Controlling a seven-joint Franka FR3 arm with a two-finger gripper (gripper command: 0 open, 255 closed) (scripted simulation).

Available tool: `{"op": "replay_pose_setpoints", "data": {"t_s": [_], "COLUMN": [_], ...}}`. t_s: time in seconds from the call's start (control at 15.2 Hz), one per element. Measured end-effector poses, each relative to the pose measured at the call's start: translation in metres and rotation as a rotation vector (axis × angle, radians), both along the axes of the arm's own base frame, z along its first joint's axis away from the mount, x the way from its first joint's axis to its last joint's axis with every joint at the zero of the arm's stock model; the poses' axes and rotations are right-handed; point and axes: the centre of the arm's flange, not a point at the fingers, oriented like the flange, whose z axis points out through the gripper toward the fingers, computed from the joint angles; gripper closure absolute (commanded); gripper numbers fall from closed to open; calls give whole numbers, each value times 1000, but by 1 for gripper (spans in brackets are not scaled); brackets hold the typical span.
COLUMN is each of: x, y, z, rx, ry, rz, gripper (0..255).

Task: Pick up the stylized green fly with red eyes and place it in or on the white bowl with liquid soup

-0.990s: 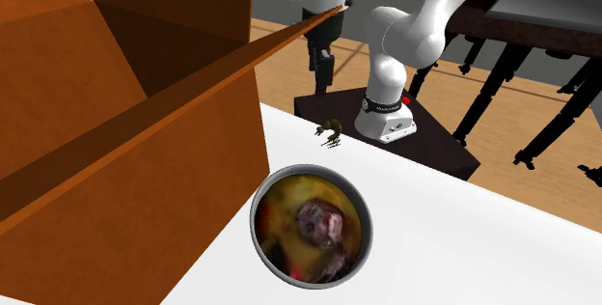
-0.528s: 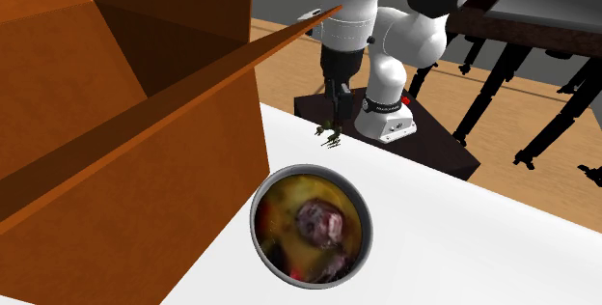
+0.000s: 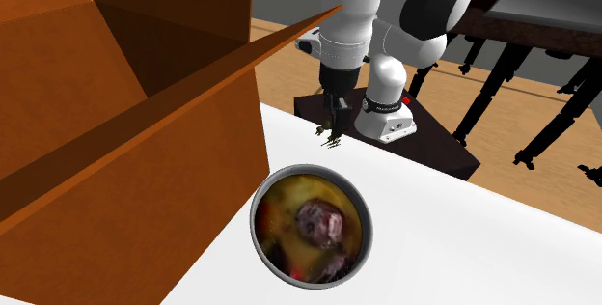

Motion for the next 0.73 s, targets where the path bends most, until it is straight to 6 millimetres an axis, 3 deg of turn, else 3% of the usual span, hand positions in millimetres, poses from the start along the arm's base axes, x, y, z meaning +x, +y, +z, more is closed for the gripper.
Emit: {"op": "replay_pose_setpoints", "data": {"t_s": [0.26,0.33,0.73], "x": [-1,-1,0], "y": [0,0,0], "z": [-1,-1,-1], "rx": [0,0,1], "ry": [0,0,-1], "rz": [0,0,0], "gripper": [0,255,255]}}
